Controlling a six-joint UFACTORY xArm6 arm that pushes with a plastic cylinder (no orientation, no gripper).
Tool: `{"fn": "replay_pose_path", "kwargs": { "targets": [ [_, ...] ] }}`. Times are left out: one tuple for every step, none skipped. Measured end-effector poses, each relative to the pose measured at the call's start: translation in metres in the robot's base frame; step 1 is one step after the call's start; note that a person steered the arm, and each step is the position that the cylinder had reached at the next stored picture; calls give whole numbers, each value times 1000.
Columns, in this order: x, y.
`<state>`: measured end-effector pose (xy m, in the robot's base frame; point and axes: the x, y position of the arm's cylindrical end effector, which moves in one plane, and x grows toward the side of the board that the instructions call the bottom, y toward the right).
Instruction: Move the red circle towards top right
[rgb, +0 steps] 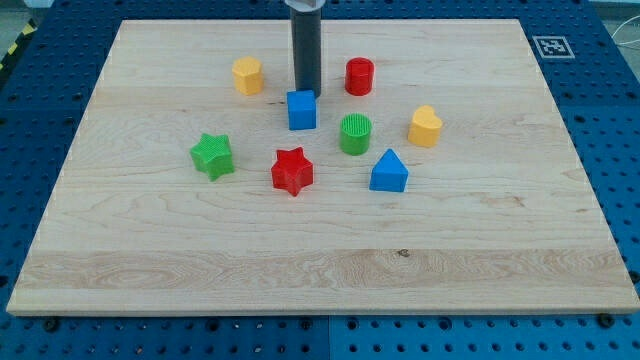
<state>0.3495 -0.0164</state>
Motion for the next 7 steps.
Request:
{"fn": "replay_pose_path", "kwargs": {
  "targets": [
    [-17,1],
    [-57,19],
    [-38,54],
    [-30,48],
    [-27,49],
    [9,52],
    [18,77]
  ]
}}
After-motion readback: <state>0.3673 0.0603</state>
